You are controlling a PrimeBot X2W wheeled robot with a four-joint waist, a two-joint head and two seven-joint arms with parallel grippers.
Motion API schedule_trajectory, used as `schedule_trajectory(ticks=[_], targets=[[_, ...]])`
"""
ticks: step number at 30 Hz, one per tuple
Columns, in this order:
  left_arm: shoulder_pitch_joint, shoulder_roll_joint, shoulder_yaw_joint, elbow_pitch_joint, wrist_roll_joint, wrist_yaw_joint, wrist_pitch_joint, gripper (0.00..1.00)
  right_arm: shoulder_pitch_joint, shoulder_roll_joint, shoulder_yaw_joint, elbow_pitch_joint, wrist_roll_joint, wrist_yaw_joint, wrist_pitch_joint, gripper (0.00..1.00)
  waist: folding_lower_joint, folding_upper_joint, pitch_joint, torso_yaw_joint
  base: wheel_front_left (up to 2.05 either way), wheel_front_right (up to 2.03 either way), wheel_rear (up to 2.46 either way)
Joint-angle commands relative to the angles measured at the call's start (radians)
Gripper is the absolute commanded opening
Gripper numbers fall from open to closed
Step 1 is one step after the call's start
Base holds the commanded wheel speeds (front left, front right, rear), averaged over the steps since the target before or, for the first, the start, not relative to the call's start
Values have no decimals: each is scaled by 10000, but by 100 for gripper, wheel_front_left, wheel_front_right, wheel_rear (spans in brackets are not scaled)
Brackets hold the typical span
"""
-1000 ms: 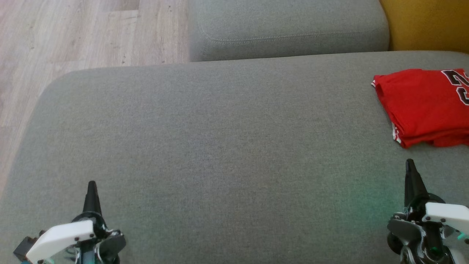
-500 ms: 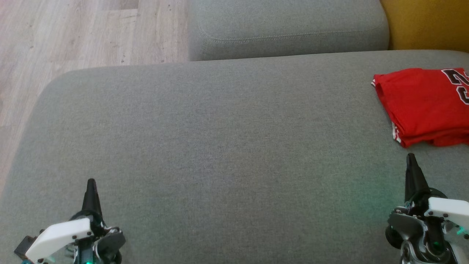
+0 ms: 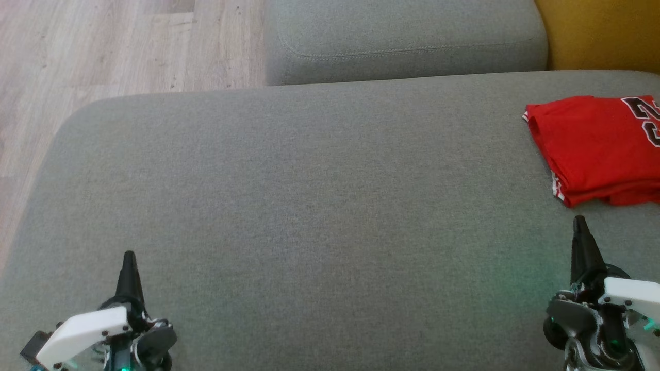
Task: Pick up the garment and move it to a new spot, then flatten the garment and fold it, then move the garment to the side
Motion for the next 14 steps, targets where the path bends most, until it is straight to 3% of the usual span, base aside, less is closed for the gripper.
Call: schedule_trajectory(ticks=[1,14], targets=[[-496,90,433,-293,53,-71,30,0,-494,-152,165,-322,17,-7,101,0,0,0,-1,0,0,0,0],[-499,59,477,-291,90,-71,66,0,-497,-132,137,-320,-6,-7,124,0,0,0,-1,0,0,0,0]])
